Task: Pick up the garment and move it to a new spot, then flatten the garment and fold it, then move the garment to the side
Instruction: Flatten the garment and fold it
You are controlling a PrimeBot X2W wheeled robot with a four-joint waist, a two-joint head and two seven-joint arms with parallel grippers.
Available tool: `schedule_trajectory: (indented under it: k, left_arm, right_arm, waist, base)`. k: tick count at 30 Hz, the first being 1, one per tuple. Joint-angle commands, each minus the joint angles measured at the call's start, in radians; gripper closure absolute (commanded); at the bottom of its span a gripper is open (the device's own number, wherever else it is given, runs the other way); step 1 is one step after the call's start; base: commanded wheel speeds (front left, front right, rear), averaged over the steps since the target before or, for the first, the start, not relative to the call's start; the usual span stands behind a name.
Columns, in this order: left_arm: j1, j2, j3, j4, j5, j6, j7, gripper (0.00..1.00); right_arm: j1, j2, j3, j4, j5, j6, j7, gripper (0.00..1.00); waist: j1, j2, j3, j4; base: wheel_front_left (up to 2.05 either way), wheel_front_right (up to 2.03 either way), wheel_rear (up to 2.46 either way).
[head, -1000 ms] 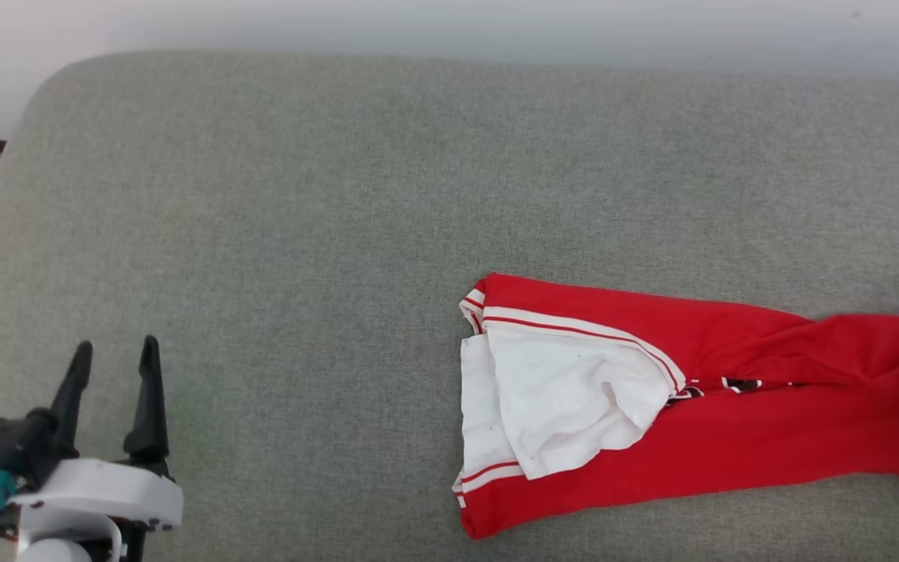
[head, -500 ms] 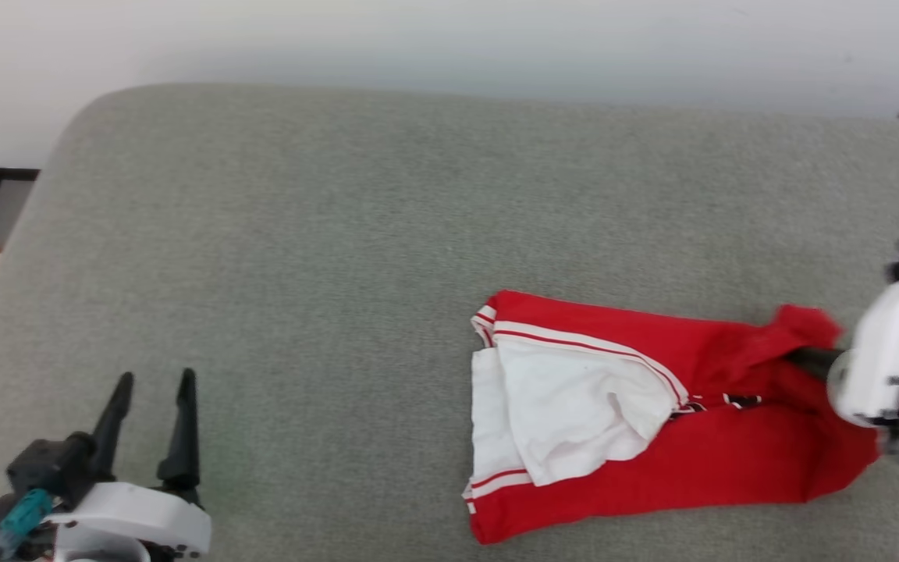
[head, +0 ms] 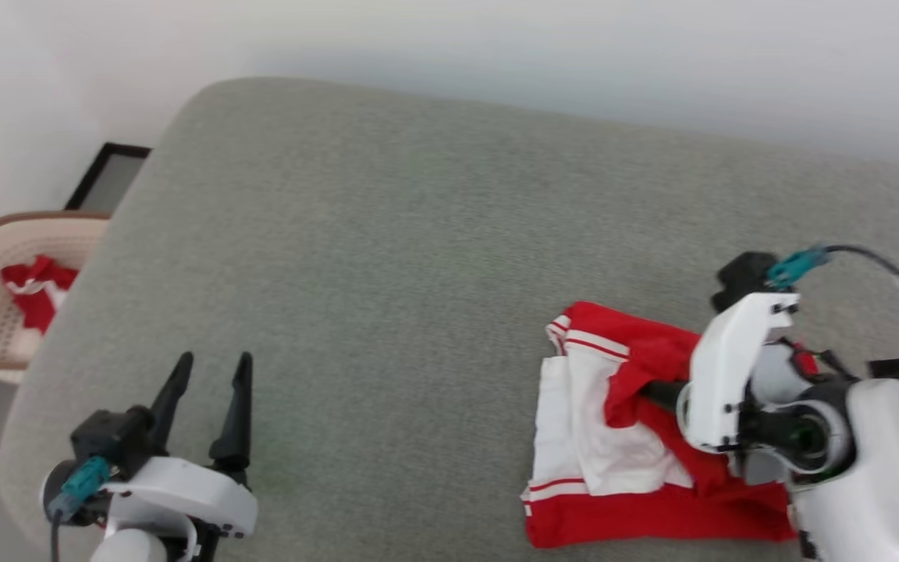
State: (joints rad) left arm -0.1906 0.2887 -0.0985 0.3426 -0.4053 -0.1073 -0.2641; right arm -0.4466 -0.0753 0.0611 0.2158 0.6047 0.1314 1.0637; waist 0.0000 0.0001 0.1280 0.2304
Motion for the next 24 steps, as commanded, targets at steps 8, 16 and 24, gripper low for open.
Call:
schedule_trajectory:
  k: [8,16,24]
  left_arm:
    - [-0.040,-0.021,-0.014,0.027,0.005,-0.015,0.001,0.00]
    - [-0.042,-0.019,-0.001,0.045,-0.003,-0.022,0.001,0.00]
    - [-0.009,-0.006,0.034,0.034,-0.002,-0.024,0.001,0.00]
  right_arm:
    - [-0.050,0.021,0.086,0.144,-0.050,-0.002,-0.108,1.00]
    - [-0.101,0.025,0.155,0.240,-0.034,-0.002,-0.181,0.00]
    - [-0.103,0.007,0.200,0.147,0.035,-0.002,-0.207,0.00]
  waist:
    - [0.0000,-0.0001,0.007,0.054]
    - [0.0000,-0.0001,0.004,0.041]
    - [0.0000,-0.0001,-0.016,-0.019]
  base:
    - [0.00,0.00,0.00]
    - [0.00,0.00,0.00]
    - [0.00,0.00,0.00]
